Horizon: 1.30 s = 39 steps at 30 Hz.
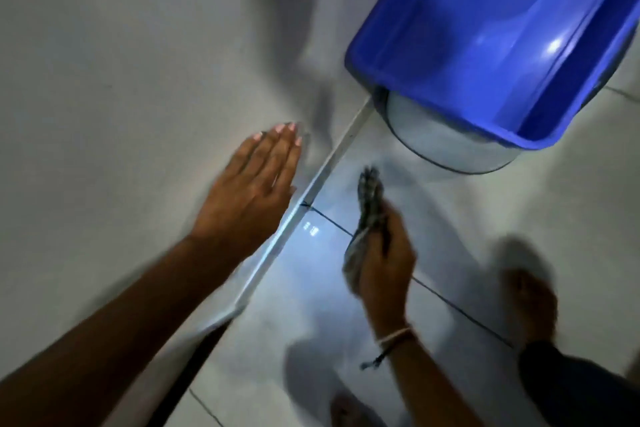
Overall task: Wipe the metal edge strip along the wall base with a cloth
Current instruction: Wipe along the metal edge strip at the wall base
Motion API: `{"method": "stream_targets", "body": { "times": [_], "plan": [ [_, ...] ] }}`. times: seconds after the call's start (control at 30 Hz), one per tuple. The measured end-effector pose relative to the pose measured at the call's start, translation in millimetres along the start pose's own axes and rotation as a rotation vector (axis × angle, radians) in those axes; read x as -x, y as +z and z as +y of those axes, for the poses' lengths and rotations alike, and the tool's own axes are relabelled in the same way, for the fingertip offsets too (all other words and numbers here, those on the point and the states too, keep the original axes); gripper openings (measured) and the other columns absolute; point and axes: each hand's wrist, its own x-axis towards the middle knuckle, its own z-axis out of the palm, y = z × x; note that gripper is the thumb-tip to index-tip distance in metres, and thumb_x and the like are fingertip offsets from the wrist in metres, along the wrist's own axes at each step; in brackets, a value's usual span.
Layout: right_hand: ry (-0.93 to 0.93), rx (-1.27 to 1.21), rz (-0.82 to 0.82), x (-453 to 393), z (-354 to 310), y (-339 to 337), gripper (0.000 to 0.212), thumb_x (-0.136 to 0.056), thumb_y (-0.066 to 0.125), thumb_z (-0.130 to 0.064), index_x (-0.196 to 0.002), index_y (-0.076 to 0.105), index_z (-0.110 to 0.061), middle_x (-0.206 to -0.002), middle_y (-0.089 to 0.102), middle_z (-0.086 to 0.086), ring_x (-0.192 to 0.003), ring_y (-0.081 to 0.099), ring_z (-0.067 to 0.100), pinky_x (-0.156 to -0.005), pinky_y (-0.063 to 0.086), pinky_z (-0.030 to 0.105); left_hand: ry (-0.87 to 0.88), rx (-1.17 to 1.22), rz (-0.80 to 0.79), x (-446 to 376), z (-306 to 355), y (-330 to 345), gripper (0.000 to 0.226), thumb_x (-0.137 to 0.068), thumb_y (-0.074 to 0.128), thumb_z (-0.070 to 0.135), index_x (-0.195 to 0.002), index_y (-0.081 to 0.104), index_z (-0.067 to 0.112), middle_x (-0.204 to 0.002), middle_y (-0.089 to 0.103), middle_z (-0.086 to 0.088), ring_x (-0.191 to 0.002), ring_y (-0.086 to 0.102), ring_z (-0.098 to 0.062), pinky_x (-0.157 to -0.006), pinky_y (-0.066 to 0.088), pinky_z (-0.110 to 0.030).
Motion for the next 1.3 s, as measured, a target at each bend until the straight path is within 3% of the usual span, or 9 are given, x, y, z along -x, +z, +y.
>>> {"method": "stream_targets", "body": {
  "times": [0.1,0.23,0.37,0.47,0.67,0.83,0.97,1.07,1.3],
  "plan": [
    [0.25,-0.053,-0.016,39.8,93.3,73.0,0.048,-0.095,0.042,0.013,-0.136,0.057,-0.006,-0.136,0.062,0.007,-0.124,0.062,0.022,-0.099,0.044,0.01,0.098,-0.219,0.067,-3.0,-12.4,38.2,0.062,-0.106,0.07,0.014,-0.158,0.049,-0.015,-0.164,0.044,-0.035,-0.153,0.046,-0.048,-0.128,0.035,-0.059],
    [0.249,-0.064,-0.048,19.0,170.0,143.7,0.051,-0.093,0.04,0.016,-0.139,0.055,-0.002,-0.142,0.058,0.005,-0.129,0.053,0.013,-0.102,0.032,-0.005,0.199,-0.542,0.019,-24.1,-6.0,75.1,0.067,-0.117,0.039,0.022,-0.172,0.019,-0.011,-0.178,0.014,-0.032,-0.166,0.018,-0.044,-0.134,-0.001,-0.057],
    [0.201,-0.089,-0.168,-23.1,199.8,174.6,0.053,-0.09,0.038,0.011,-0.141,0.051,0.001,-0.148,0.053,0.017,-0.136,0.053,0.029,-0.119,0.037,0.033,0.177,-0.637,-0.219,-54.1,9.4,100.2,0.073,-0.117,0.009,0.032,-0.168,-0.029,-0.003,-0.173,-0.034,-0.028,-0.164,-0.026,-0.042,-0.119,-0.028,-0.057],
    [0.082,0.046,-0.195,-47.1,203.6,181.0,0.053,-0.089,0.041,0.001,-0.141,0.051,0.002,-0.152,0.047,0.02,-0.143,0.043,0.032,-0.123,0.03,0.037,0.116,-0.581,-0.279,-73.0,12.9,104.4,0.071,-0.118,0.003,0.033,-0.163,-0.042,0.001,-0.166,-0.05,-0.023,-0.154,-0.044,-0.039,-0.115,-0.037,-0.05],
    [-0.103,0.296,0.101,-209.7,179.9,170.7,0.039,-0.099,0.05,-0.02,-0.131,0.062,-0.004,-0.131,0.059,0.028,-0.121,0.054,0.04,-0.107,0.036,0.041,0.275,-0.595,0.086,-77.2,-4.9,115.2,0.081,-0.108,0.046,0.04,-0.171,0.028,-0.007,-0.177,0.019,-0.032,-0.166,0.023,-0.043,-0.134,-0.003,-0.059],
    [-0.201,0.449,0.045,-251.5,171.2,155.9,0.046,-0.104,0.037,-0.026,-0.146,0.048,-0.009,-0.159,0.041,0.012,-0.147,0.036,0.026,-0.121,0.026,0.043,0.298,-0.553,0.133,-85.1,-3.9,119.5,0.068,-0.109,0.042,0.022,-0.168,0.033,-0.011,-0.175,0.023,-0.034,-0.164,0.026,-0.047,-0.134,-0.002,-0.06],
    [-0.315,0.298,-0.205,-108.3,223.4,167.2,0.052,-0.105,0.037,-0.024,-0.151,0.034,-0.001,-0.165,0.024,0.015,-0.154,0.024,0.024,-0.127,0.018,0.048,0.311,-0.509,0.184,-90.0,-8.4,128.9,0.069,-0.107,0.046,0.02,-0.166,0.036,-0.013,-0.174,0.025,-0.035,-0.163,0.028,-0.047,-0.134,-0.004,-0.058],
    [-0.261,0.223,-0.394,-31.4,238.0,174.6,0.065,-0.102,0.027,-0.038,-0.156,0.016,-0.002,-0.164,-0.009,0.0,-0.158,0.003,0.019,-0.128,-0.003,0.029,0.347,-0.466,0.219,-90.8,-19.2,140.7,0.076,-0.105,0.041,0.029,-0.167,0.032,-0.014,-0.176,0.02,-0.035,-0.165,0.021,-0.046,-0.138,-0.005,-0.058],
    [-0.097,0.065,-0.229,-226.1,173.8,165.3,0.065,-0.105,0.032,-0.037,-0.158,0.011,-0.005,-0.163,0.025,0.014,-0.156,0.013,0.029,-0.129,0.01,0.049,0.357,-0.264,0.242,-92.8,-33.6,165.2,0.084,-0.104,0.043,0.028,-0.172,0.015,-0.011,-0.18,0.001,-0.03,-0.169,0.001,-0.044,-0.133,0.017,-0.071]
  ]
}}
